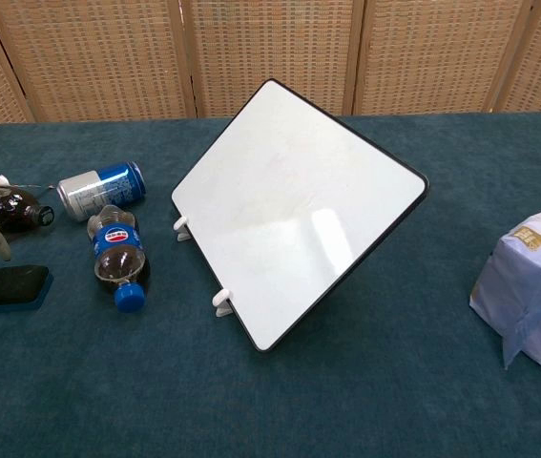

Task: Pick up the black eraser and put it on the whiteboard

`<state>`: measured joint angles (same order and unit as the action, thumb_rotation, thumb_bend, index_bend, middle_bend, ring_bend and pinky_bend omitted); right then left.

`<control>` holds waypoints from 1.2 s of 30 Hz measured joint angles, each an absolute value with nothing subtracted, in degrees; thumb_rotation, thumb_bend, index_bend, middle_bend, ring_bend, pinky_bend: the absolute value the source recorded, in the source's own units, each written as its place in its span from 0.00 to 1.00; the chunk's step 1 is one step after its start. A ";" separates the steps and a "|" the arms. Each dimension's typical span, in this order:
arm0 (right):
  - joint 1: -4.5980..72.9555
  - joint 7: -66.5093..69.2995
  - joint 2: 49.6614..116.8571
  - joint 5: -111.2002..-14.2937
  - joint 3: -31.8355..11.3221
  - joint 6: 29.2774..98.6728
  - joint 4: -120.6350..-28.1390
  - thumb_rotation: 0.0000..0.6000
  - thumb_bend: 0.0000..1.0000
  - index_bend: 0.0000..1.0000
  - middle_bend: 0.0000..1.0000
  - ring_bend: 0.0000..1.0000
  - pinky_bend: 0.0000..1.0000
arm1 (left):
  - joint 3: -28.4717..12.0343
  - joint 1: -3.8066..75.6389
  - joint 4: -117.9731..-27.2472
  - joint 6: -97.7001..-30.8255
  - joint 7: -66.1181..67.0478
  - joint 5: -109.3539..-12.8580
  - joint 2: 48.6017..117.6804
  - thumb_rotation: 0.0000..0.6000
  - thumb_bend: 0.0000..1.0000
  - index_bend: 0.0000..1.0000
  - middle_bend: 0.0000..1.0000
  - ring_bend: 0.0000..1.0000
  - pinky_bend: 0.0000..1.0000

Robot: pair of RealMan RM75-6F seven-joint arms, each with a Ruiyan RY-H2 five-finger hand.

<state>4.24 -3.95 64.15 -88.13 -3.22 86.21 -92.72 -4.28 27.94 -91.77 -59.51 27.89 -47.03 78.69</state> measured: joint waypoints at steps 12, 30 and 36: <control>4.16 -3.24 63.90 -88.17 -3.30 86.41 -92.77 1.00 0.00 0.00 0.00 0.00 0.00 | -3.92 28.79 -89.43 -58.44 27.94 -46.62 80.62 1.00 0.25 0.33 0.00 0.00 0.00; 4.12 -2.65 63.81 -88.29 -3.33 86.54 -92.73 1.00 0.00 0.00 0.00 0.00 0.00 | -4.18 29.14 -90.20 -59.52 27.05 -47.94 80.73 1.00 0.34 0.38 0.00 0.00 0.00; 4.08 -2.29 63.72 -87.96 -3.50 86.57 -92.69 1.00 0.00 0.00 0.00 0.00 0.00 | -5.02 29.34 -92.51 -60.63 26.33 -49.53 79.47 1.00 0.34 0.39 0.00 0.00 0.00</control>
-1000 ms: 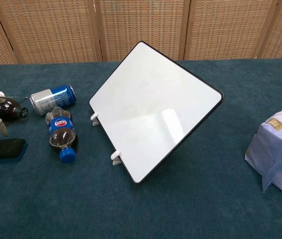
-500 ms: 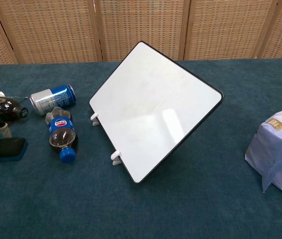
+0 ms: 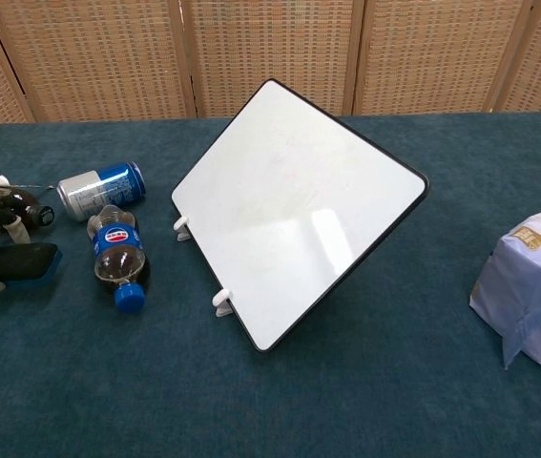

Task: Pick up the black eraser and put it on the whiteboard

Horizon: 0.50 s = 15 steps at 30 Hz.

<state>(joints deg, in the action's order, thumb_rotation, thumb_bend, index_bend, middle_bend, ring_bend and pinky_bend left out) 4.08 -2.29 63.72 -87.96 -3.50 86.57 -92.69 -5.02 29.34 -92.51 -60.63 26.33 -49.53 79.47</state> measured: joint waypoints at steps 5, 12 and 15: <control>4.13 -2.34 63.74 -88.06 -3.44 86.44 -92.63 1.00 0.00 0.00 0.00 0.00 0.00 | -6.05 29.61 -95.28 -62.51 25.71 -52.48 78.20 1.00 0.34 0.40 0.00 0.00 0.00; 4.12 -2.26 63.76 -88.00 -3.50 86.50 -92.66 1.00 0.00 0.00 0.00 0.00 0.00 | -7.96 31.11 -97.97 -65.43 26.23 -58.24 77.64 1.00 0.33 0.40 0.00 0.00 0.00; 4.06 -1.92 63.65 -87.83 -3.59 86.58 -92.66 1.00 0.00 0.00 0.00 0.00 0.00 | -8.63 31.88 -97.39 -66.96 26.38 -61.60 78.56 1.00 0.32 0.40 0.00 0.00 0.00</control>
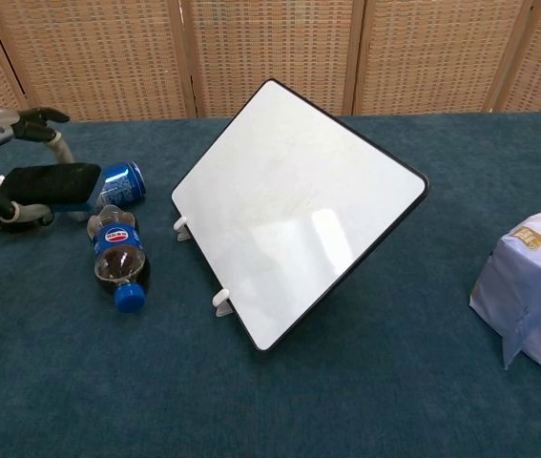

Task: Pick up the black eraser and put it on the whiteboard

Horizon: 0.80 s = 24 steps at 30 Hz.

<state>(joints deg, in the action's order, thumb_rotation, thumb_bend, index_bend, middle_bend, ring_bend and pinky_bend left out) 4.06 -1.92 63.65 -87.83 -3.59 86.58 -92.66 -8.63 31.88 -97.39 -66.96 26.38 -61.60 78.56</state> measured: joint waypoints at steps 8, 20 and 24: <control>4.01 -0.46 63.39 -87.07 -3.90 86.42 -92.37 1.00 0.00 0.00 0.00 0.00 0.00 | -10.30 34.55 -89.14 -71.35 23.10 -73.05 84.75 1.00 0.31 0.40 0.00 0.00 0.00; 4.10 2.42 62.98 -84.63 -5.05 85.57 -91.36 1.00 0.00 0.00 0.00 0.00 0.00 | -11.47 41.52 -70.12 -73.28 15.07 -84.03 96.44 1.00 0.30 0.40 0.00 0.00 0.00; 4.18 3.34 62.88 -83.94 -5.30 85.14 -91.10 1.00 0.00 0.00 0.00 0.00 0.00 | -11.73 44.77 -65.81 -72.15 13.77 -86.31 99.54 1.00 0.30 0.40 0.00 0.00 0.00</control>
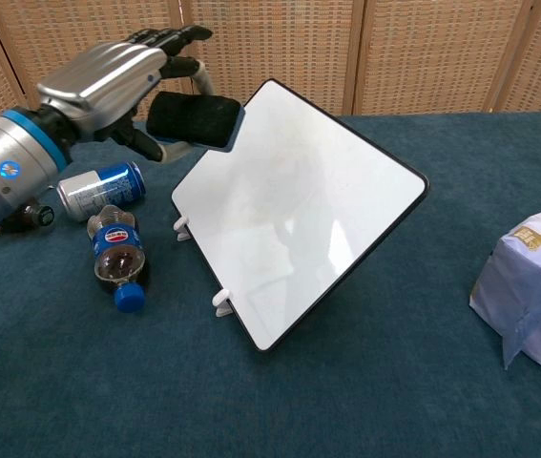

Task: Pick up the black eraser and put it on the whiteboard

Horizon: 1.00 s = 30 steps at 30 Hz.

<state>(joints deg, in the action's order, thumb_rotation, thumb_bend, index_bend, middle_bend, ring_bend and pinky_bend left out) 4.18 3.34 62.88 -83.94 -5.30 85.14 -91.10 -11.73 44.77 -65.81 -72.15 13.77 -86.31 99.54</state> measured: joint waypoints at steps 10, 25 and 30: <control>4.03 6.30 62.29 -83.32 -5.89 85.23 -90.55 1.00 0.00 0.00 0.00 0.00 0.00 | -11.58 49.64 -59.95 -70.23 11.10 -89.64 105.08 1.00 0.29 0.40 0.00 0.00 0.00; 3.77 7.85 62.04 -83.55 -6.00 85.65 -90.30 1.00 0.00 0.00 0.00 0.00 0.00 | -10.86 52.39 -55.99 -68.46 11.24 -90.50 107.70 1.00 0.29 0.40 0.00 0.00 0.00; 3.74 8.21 61.99 -83.50 -6.05 85.64 -90.17 1.00 0.00 0.00 0.00 0.00 0.00 | -10.53 52.88 -54.44 -67.93 11.11 -90.35 108.82 1.00 0.28 0.40 0.00 0.00 0.00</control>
